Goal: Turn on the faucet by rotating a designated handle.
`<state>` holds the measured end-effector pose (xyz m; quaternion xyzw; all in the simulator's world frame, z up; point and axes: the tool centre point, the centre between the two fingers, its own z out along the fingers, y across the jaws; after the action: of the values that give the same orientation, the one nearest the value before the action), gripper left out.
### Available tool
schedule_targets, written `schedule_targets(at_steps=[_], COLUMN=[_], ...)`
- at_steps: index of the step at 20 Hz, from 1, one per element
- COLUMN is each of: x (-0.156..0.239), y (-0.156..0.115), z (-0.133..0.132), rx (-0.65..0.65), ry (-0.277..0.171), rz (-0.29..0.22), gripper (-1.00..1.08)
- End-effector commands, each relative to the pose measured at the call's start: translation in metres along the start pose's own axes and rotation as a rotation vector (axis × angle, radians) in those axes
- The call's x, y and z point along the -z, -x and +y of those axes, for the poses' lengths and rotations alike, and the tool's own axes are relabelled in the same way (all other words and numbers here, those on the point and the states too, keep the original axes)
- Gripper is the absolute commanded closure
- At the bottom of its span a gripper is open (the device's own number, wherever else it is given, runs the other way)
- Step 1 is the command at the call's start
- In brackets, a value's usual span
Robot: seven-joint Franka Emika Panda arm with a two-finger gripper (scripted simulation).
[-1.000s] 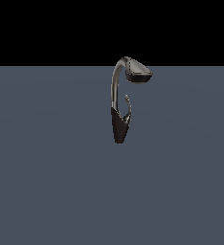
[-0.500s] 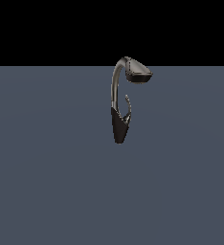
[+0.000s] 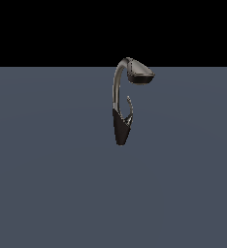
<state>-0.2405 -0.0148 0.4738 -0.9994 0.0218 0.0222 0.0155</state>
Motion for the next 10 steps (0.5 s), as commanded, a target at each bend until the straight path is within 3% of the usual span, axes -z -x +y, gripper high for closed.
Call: schedule_targets(at_steps=[1, 10], x=[-0.001, -0.012], y=[-0.006, -0.046], z=[-0.001, -0.007], rx=[-0.018, -0.143], ry=[-0.012, -0.094], rz=[-0.008, -0.062], gripper=[1.08, 1.08])
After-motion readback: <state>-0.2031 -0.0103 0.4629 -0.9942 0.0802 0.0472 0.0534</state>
